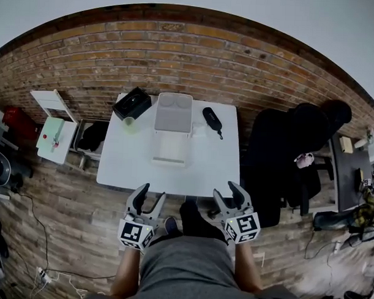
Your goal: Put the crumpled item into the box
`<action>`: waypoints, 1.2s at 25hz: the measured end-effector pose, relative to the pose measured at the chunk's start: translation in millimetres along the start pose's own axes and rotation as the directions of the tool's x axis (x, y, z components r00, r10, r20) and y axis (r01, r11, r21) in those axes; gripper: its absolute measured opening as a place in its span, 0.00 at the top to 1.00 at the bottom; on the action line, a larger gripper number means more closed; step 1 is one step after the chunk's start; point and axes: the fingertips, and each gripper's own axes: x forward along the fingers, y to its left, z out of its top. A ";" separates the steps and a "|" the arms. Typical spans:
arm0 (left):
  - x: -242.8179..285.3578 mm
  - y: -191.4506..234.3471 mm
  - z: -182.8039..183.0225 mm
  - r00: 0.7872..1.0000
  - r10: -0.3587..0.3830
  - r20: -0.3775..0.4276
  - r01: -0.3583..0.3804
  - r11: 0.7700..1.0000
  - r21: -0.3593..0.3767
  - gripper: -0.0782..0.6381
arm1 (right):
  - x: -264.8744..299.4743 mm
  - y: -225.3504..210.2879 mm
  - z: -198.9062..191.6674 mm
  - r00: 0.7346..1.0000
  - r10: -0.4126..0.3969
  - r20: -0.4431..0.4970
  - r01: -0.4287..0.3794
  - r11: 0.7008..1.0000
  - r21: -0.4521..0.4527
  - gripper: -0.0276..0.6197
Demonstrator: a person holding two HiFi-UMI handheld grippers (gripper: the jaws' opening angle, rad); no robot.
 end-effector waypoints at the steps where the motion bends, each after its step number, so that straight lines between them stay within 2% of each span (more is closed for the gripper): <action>1: 2.1 0.2 0.5 1.000 -0.002 0.001 0.002 1.000 0.000 0.59 | 3.3 -3.8 -1.2 1.000 -0.004 -0.009 0.004 1.000 -0.004 0.60; 3: 5.7 5.4 2.2 1.000 0.006 0.006 -0.006 1.000 0.019 0.59 | 11.3 -8.2 -0.2 1.000 -0.015 -0.022 0.014 0.999 -0.032 0.60; 6: 6.7 24.3 4.6 0.998 0.056 0.012 -0.057 0.996 0.071 0.59 | 24.3 -5.9 6.7 1.000 -0.020 -0.014 0.018 0.993 -0.115 0.60; 8: 9.4 31.4 5.8 0.998 0.064 0.018 -0.065 0.996 0.063 0.59 | 32.5 -8.0 7.7 1.000 -0.016 -0.016 0.013 0.988 -0.153 0.60; 11: 17.6 37.4 7.3 0.998 0.057 0.014 -0.057 0.997 0.048 0.59 | 47.7 -14.6 6.0 1.000 -0.006 -0.028 0.002 0.989 -0.146 0.60; 16: 36.9 44.1 4.7 0.999 0.049 -0.017 -0.048 0.998 0.033 0.59 | 69.7 -26.0 -1.1 0.995 -0.009 -0.104 -0.009 0.985 -0.171 0.59; 18: 45.4 44.5 5.8 0.999 0.040 -0.019 -0.039 0.998 0.039 0.59 | 77.6 -37.4 -6.7 0.995 -0.002 -0.103 -0.010 0.993 -0.118 0.59; 20: 51.3 42.9 6.0 0.999 0.038 -0.020 -0.038 0.999 0.032 0.59 | 80.5 -52.8 -12.5 0.996 0.013 -0.085 -0.013 1.000 0.001 0.59; 22: 56.5 43.9 5.9 0.999 0.040 -0.023 -0.039 0.999 0.023 0.59 | 81.1 -70.3 -13.9 0.998 0.005 -0.064 0.002 0.994 0.106 0.59; 23: 58.0 47.9 6.0 0.999 0.044 -0.026 -0.043 0.999 0.022 0.59 | 83.3 -76.3 -14.1 0.998 -0.004 -0.057 0.011 0.992 0.127 0.59; 25: 58.6 59.3 5.8 0.998 0.056 -0.030 -0.056 0.998 0.011 0.59 | 91.6 -81.5 -18.9 0.998 -0.014 -0.068 0.022 0.994 0.110 0.59; 28: 62.5 71.5 2.6 0.996 0.079 -0.033 -0.079 0.997 -0.018 0.59 | 107.4 -87.6 -31.6 0.994 -0.019 -0.111 0.023 0.999 0.036 0.59; 30: 69.2 74.4 -3.3 0.994 0.094 -0.052 -0.096 0.995 -0.037 0.59 | 116.7 -93.7 -36.3 0.993 -0.009 -0.120 0.015 0.999 0.050 0.59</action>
